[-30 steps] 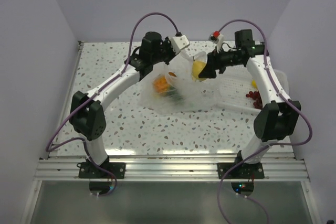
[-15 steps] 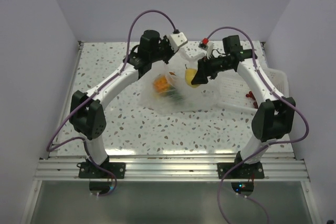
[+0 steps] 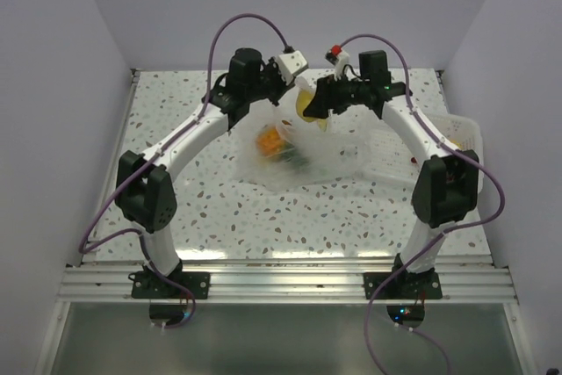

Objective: Place the fake fruits into the plastic bag and tie a complex knot
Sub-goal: Place the fake fruit in the plastic bag.

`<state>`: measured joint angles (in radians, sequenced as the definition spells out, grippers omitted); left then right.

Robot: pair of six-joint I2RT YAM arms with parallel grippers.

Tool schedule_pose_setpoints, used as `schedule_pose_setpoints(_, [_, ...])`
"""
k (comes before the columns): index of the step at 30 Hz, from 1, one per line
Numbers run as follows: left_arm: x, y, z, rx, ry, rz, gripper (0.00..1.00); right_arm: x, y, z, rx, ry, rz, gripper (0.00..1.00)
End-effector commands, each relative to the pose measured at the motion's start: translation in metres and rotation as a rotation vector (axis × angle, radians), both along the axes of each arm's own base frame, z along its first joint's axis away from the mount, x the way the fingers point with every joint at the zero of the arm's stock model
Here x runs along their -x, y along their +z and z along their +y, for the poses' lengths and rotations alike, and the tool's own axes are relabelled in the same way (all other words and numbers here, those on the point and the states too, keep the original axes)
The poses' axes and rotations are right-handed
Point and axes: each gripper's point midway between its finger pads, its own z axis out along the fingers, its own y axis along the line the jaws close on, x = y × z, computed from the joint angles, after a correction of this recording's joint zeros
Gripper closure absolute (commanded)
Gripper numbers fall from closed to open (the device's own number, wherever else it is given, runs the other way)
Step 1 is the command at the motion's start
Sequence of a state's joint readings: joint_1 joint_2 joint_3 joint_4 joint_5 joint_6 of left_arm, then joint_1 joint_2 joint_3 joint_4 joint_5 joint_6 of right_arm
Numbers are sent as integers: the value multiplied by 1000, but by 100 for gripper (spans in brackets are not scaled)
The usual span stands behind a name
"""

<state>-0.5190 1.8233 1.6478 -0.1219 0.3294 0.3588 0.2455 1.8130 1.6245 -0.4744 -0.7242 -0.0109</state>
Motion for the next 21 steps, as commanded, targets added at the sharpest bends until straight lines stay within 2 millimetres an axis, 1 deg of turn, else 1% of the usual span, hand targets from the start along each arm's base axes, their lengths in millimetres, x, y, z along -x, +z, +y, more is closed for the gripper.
schedule_pose_setpoints(1, [-5,14,-3,48,-15,-6,93,-11,4,26,-58,-47,-35,39])
schedule_pose_setpoints(3, [-7,14,-2,55,-14,1,93,-15,-3,31,-38,-70,-34,39])
schedule_pose_setpoints(4, [-8,13,-2,57,-12,3,93,-13,-9,39,-39,-67,-19,37])
schedule_pose_setpoints(5, [-9,14,-1,64,-8,7,93,-12,-14,43,-37,-69,-12,34])
schedule_pose_setpoints(6, [-10,14,-1,69,-6,12,93,-11,-19,47,-34,-69,-10,17])
schedule_pose_setpoints(8, [-13,14,2,76,3,20,93,-8,-23,54,-24,-73,-11,7])
schedule_pose_setpoints(9, [-13,13,3,77,4,24,93,-7,-23,55,-33,-75,-18,5])
schedule_pose_setpoints(10, [-15,13,4,78,7,26,93,-5,-18,55,-42,-75,-21,2])
schedule_pose_setpoints(13, [-15,13,6,84,8,33,93,-2,-16,51,-21,-71,-33,1])
schedule_pose_setpoints(16, [-16,13,7,87,12,36,93,8,-8,47,-3,-45,-35,1])
schedule_pose_setpoints(18, [-17,14,8,93,15,38,93,20,0,41,15,-25,-34,2])
schedule_pose_setpoints(19, [-17,13,9,90,16,39,93,22,2,36,28,-19,-43,1])
schedule_pose_setpoints(20, [-17,15,9,91,18,36,93,31,1,31,35,-9,-15,1])
schedule_pose_setpoints(21, [-17,14,9,90,19,38,93,36,7,25,46,-1,-35,1])
